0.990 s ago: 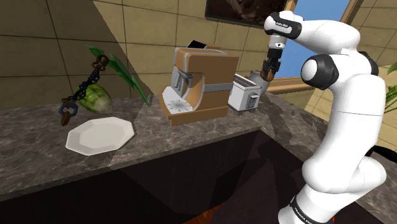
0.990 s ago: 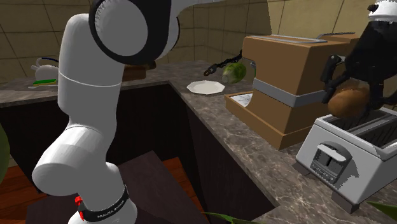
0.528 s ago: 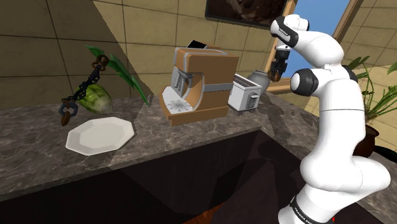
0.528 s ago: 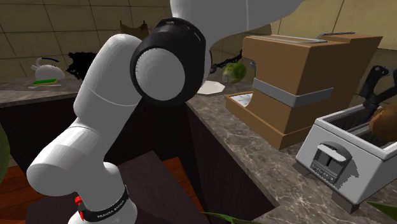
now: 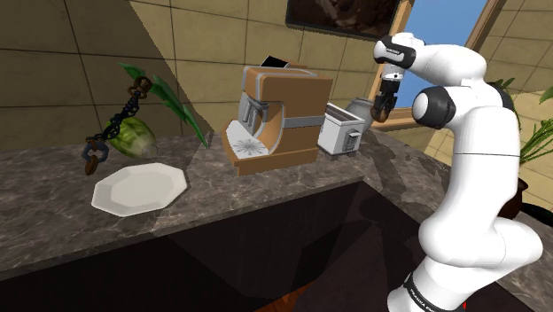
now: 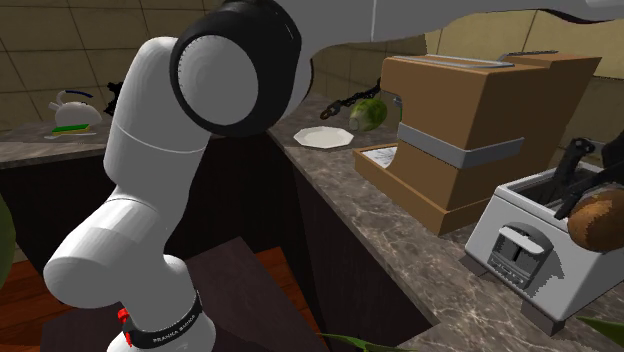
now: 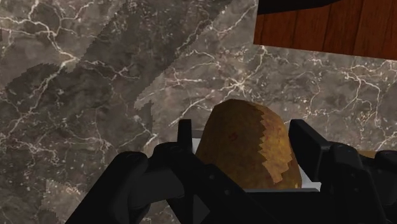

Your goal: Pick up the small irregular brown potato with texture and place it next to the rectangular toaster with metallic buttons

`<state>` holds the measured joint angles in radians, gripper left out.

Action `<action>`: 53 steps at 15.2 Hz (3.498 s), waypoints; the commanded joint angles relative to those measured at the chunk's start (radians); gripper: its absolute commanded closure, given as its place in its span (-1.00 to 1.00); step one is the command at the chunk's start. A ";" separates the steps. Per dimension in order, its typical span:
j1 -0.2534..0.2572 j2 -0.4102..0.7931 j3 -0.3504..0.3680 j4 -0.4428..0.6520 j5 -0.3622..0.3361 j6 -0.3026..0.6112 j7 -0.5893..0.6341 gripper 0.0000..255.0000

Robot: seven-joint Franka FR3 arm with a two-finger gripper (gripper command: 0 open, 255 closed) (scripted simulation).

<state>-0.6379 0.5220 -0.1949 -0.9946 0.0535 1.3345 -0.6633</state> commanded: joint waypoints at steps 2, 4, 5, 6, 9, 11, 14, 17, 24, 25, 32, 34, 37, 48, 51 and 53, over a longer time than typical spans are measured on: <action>0.007 -0.022 0.000 -0.078 -0.003 0.056 0.002 1.00; 0.011 -0.033 0.000 -0.122 -0.005 0.090 0.003 1.00; 0.012 -0.037 0.000 -0.143 -0.006 0.106 0.003 1.00; 0.013 -0.041 0.000 -0.163 -0.006 0.122 0.003 1.00; 0.017 -0.051 0.000 -0.218 -0.008 0.168 0.004 1.00; 0.019 -0.055 0.000 -0.252 -0.008 0.197 0.005 1.00; 0.022 -0.058 0.001 -0.298 -0.009 0.240 0.006 1.00; 0.023 -0.059 0.001 -0.339 -0.009 0.281 0.006 1.00; 0.026 -0.051 0.003 -0.422 -0.007 0.370 0.007 1.00; 0.026 -0.049 0.003 -0.432 -0.006 0.383 0.007 1.00; 0.027 -0.028 0.006 -0.495 -0.002 0.466 0.006 1.00; 0.027 -0.020 0.007 -0.510 -0.001 0.489 0.006 1.00; 0.027 -0.007 0.008 -0.531 0.002 0.523 0.005 1.00; 0.027 0.009 0.009 -0.551 0.005 0.559 0.004 1.00; 0.027 0.011 0.009 -0.549 0.005 0.559 0.005 -1.00; 0.026 0.012 0.009 -0.546 0.005 0.557 0.004 -1.00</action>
<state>-0.6136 0.5310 -0.1885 -1.5401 0.0586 1.8921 -0.6600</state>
